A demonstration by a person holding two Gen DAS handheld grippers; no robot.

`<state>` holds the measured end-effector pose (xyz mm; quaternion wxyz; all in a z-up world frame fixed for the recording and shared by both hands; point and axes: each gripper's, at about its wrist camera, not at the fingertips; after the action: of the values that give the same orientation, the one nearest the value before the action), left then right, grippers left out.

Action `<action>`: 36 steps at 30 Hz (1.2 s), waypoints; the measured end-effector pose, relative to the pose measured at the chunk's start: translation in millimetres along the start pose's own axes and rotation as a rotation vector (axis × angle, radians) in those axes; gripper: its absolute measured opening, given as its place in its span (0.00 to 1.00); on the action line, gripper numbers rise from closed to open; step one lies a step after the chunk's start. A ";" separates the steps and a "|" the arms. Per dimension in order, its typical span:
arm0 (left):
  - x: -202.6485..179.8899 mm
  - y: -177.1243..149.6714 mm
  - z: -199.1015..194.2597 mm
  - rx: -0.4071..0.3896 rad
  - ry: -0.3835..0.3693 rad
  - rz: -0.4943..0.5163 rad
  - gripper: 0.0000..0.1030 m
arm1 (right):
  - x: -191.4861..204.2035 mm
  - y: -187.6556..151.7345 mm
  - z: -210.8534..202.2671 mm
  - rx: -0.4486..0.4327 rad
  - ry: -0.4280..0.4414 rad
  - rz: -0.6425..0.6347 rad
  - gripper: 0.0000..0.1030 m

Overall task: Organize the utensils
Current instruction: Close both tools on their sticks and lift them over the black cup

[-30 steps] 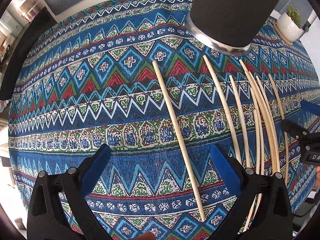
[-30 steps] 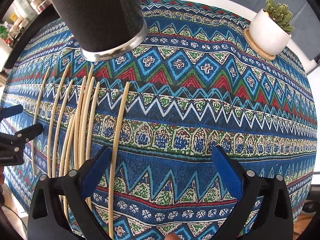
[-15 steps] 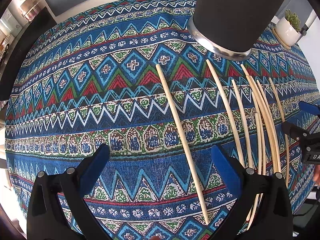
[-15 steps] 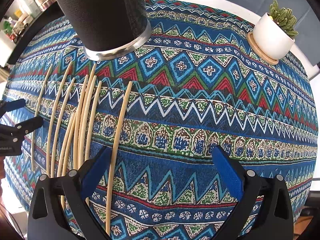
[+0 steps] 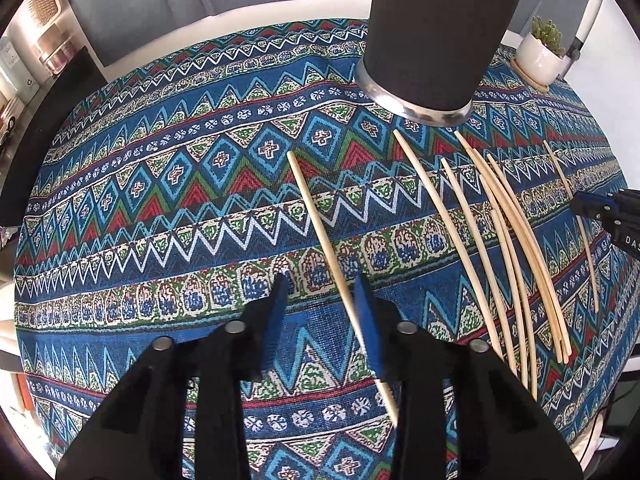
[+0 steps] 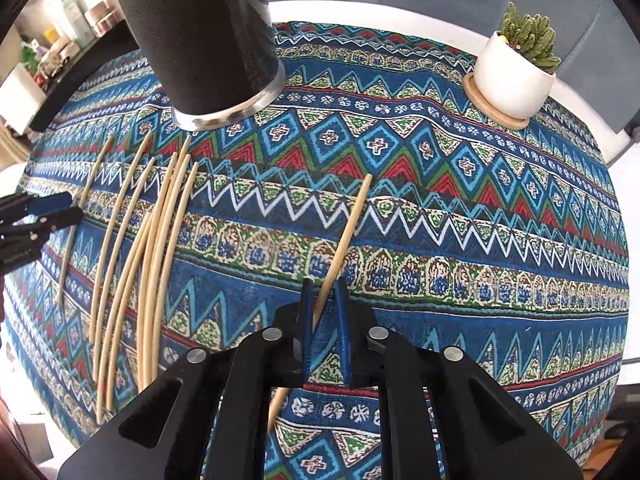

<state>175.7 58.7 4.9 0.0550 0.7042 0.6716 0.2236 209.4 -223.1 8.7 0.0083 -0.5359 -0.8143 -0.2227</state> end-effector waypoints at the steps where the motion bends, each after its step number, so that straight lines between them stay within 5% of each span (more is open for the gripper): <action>1: 6.3 -1.8 -0.1 0.006 -0.005 -0.015 0.07 | -4.1 -2.6 -2.6 -0.006 -0.010 0.004 0.05; 14: 53.5 -8.2 -20.3 -0.035 -0.027 -0.116 0.05 | -27.2 -26.6 -62.4 -0.151 0.044 0.032 0.05; 18: 58.2 3.8 -38.6 -0.056 -0.074 -0.158 0.05 | -25.3 -18.3 -83.4 -0.198 0.042 0.018 0.05; 36: 67.8 71.8 -147.6 -0.257 -0.067 -0.144 0.05 | 5.4 45.2 -183.8 -0.377 0.050 -0.081 0.05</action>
<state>184.3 85.0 180.2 0.1828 0.6484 0.6842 0.2794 205.3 -272.0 191.6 -0.0809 -0.4890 -0.7787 -0.3845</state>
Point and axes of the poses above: each gripper's, at about its wrist camera, not at the fingertips, and z roughly the way its jaws point, x to its left, y to its top, and after that the axes turned 15 degrees about y, right-handed
